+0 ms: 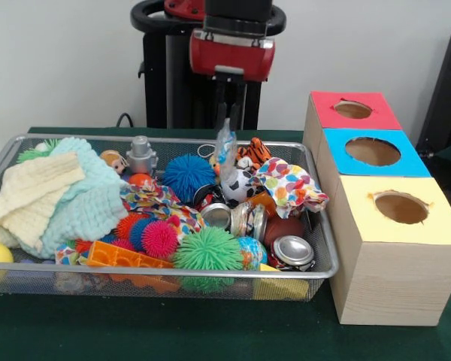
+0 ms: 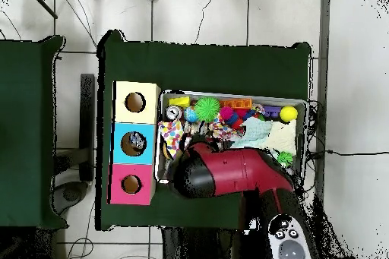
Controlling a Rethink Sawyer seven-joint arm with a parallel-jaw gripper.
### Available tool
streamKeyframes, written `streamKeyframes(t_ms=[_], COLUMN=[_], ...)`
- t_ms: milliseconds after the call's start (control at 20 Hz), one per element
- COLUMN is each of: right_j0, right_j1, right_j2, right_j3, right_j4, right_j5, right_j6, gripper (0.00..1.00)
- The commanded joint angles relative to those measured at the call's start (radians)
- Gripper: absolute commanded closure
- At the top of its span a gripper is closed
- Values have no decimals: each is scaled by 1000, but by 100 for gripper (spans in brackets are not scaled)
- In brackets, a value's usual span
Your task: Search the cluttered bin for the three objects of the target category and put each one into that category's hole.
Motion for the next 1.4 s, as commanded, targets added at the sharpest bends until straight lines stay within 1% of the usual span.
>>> streamKeyframes(t_ms=[50, 250, 550, 750, 850, 900, 950, 1150, 1200, 1250, 1300, 1400], right_j0=[25, 44, 77, 138, 182, 203, 221, 299, 314, 334, 334, 365], right_j1=[-52, -78, -98, -147, -173, -171, -175, -164, -142, -140, -117, -105], right_j2=[-15, -25, -54, -82, -104, -113, -123, -165, -174, -185, -191, -211], right_j3=[55, 69, 107, 110, 119, 102, 105, 73, 47, 45, 27, 24], right_j4=[83, 120, 157, 187, 203, 210, 218, 243, 247, 253, 258, 268], right_j5=[65, 92, 77, 116, 137, 154, 157, 186, 192, 194, 189, 181], right_j6=[142, 133, 141, 158, 183, 194, 204, 236, 241, 250, 245, 258], gripper=[100, 100, 100, 100, 100, 100, 100, 100, 100, 100, 100, 100])
